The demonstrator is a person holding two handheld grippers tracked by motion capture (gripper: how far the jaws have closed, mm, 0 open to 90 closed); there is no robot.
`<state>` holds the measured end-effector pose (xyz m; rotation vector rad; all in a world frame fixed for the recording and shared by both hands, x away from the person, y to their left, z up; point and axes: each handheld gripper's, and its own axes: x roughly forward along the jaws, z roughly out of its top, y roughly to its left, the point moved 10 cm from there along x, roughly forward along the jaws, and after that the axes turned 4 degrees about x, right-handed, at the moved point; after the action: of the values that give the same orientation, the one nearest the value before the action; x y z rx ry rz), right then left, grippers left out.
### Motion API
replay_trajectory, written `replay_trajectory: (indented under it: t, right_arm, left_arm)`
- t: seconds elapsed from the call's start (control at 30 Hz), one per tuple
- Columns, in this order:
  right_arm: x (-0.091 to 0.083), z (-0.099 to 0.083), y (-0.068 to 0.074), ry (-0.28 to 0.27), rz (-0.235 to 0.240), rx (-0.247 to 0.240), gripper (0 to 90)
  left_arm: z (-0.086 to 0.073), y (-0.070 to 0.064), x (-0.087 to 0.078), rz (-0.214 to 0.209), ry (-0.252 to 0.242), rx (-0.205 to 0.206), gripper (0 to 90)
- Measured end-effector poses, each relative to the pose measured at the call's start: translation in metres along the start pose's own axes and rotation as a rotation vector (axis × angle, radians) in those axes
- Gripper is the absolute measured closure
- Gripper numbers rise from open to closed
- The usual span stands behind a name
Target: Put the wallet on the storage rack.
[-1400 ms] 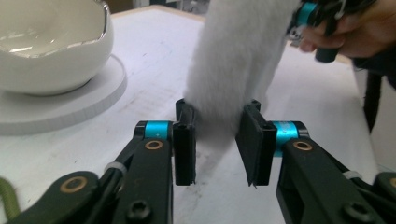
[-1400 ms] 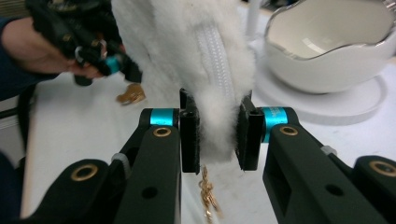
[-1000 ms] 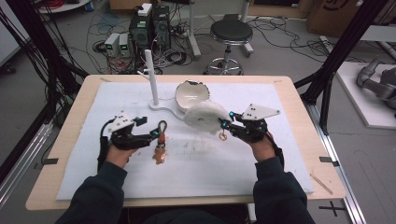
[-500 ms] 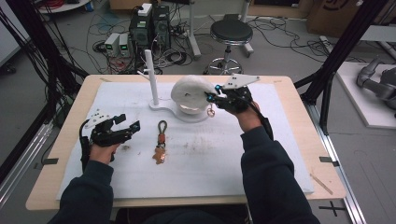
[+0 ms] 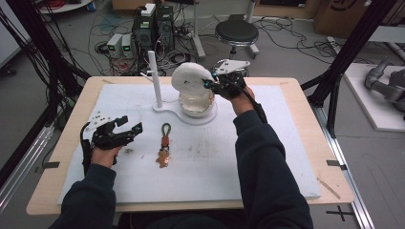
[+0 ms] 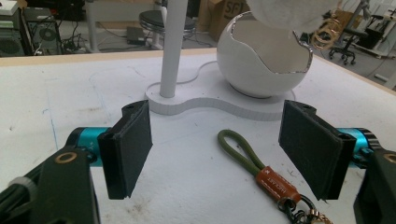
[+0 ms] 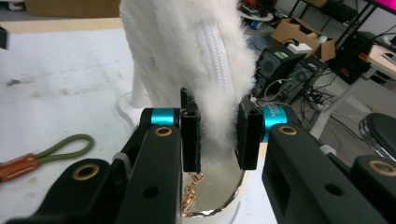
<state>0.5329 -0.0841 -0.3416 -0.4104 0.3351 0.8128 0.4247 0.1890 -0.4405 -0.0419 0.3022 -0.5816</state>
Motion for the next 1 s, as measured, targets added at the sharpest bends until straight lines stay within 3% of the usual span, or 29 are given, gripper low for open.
replay_trajectory:
  t: [0.2, 0.3, 0.43, 0.53, 0.57, 0.6, 0.77, 0.87, 1.0]
  right_arm:
    - [0.008, -0.015, -0.011, 0.061, -0.035, -0.052, 76.2]
    - [0.007, -0.027, -0.016, 0.128, -0.082, -0.136, 76.2]
    - [0.006, -0.033, -0.017, 0.131, -0.092, -0.162, 76.3]
    - [0.008, -0.034, -0.014, 0.136, -0.094, -0.178, 76.3]
    - [0.011, -0.035, -0.011, 0.148, -0.097, -0.213, 76.3]
    - [0.011, -0.035, -0.011, 0.148, -0.097, -0.213, 76.3]
    - [0.028, -0.048, 0.001, 0.236, -0.103, -0.291, 76.5]
    - [0.036, -0.051, 0.004, 0.257, -0.110, -0.320, 76.5]
    - [0.047, -0.063, 0.007, 0.322, -0.111, -0.310, 73.6]
  left_arm:
    - [0.000, 0.000, 0.000, 0.001, 0.002, -0.004, 25.7]
    - [-0.001, 0.000, 0.000, 0.000, 0.004, -0.004, 25.7]
    - [-0.001, 0.000, 0.000, -0.004, 0.006, -0.002, 25.7]
    - [-0.001, -0.001, 0.001, -0.005, 0.007, -0.005, 25.8]
    - [-0.001, -0.001, 0.001, -0.007, 0.009, -0.004, 25.7]
    - [-0.001, -0.001, 0.001, -0.007, 0.009, -0.004, 25.8]
    - [-0.001, -0.001, 0.001, -0.009, 0.008, -0.008, 25.8]
    - [-0.002, -0.001, 0.001, -0.010, 0.010, -0.007, 25.7]
    - [-0.002, -0.002, 0.002, -0.015, 0.009, -0.010, 25.8]
